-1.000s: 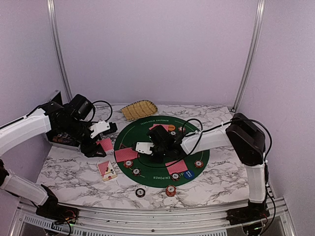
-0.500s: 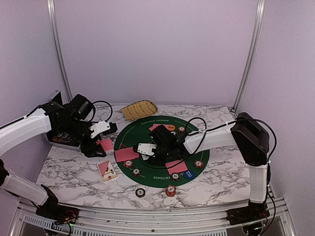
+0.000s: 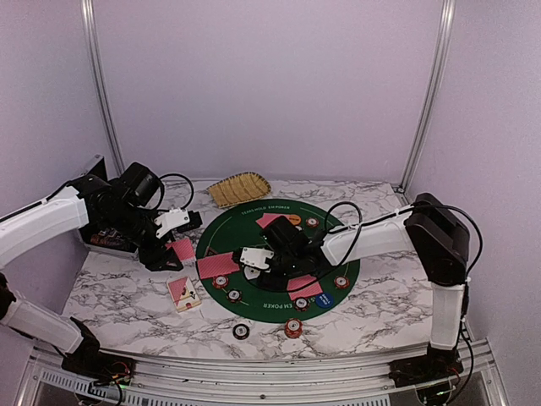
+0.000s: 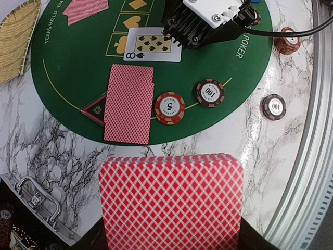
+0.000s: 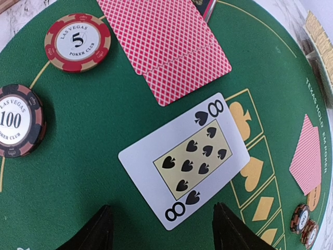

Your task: Distribute texas hold em gaming equipment

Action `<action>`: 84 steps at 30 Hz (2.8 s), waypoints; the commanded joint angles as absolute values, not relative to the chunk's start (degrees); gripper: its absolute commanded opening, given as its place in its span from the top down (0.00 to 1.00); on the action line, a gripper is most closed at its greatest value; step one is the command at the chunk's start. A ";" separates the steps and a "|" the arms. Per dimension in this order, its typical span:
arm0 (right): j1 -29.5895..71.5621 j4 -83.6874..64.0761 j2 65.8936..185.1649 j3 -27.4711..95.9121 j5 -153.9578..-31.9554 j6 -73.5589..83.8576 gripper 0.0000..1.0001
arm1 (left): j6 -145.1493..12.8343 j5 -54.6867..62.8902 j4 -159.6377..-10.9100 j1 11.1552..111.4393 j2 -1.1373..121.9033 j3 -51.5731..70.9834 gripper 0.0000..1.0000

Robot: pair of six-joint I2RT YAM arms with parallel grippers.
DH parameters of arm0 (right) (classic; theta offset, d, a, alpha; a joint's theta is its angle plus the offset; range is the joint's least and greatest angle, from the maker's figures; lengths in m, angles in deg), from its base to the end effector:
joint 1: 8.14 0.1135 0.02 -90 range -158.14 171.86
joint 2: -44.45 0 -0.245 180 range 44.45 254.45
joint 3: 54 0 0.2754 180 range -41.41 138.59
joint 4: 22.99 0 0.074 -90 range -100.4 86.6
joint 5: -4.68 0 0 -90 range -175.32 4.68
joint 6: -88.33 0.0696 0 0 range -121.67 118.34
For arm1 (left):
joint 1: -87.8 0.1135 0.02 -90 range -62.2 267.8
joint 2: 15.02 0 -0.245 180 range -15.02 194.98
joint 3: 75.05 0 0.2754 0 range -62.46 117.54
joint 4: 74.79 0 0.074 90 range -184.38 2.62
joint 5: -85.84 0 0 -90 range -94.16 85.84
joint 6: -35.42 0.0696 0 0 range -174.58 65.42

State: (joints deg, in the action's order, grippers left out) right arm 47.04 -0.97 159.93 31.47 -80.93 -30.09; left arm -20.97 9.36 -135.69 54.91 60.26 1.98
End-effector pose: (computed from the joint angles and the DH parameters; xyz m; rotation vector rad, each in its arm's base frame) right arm 0.2625 0.3681 0.0839 -1.6272 1.8690 0.1049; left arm 0.2478 -0.1796 0.2372 1.4889 2.1167 -0.3021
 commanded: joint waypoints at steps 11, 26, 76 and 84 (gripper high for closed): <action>43.31 -2.58 166.15 39.90 -76.68 -26.65 0.39 | -21.09 10.65 -136.81 55.30 60.05 3.12 1.00; 41.63 -1.37 161.57 42.44 -79.75 -19.49 0.38 | -20.84 10.77 -137.04 55.28 59.55 3.02 1.00; 42.90 18.38 188.11 79.74 -78.39 -1.56 0.39 | -21.00 10.98 -137.04 55.28 59.47 3.76 1.00; 41.47 17.68 185.25 74.65 -77.72 -1.27 0.41 | -21.11 11.04 -137.02 55.28 59.70 3.94 1.00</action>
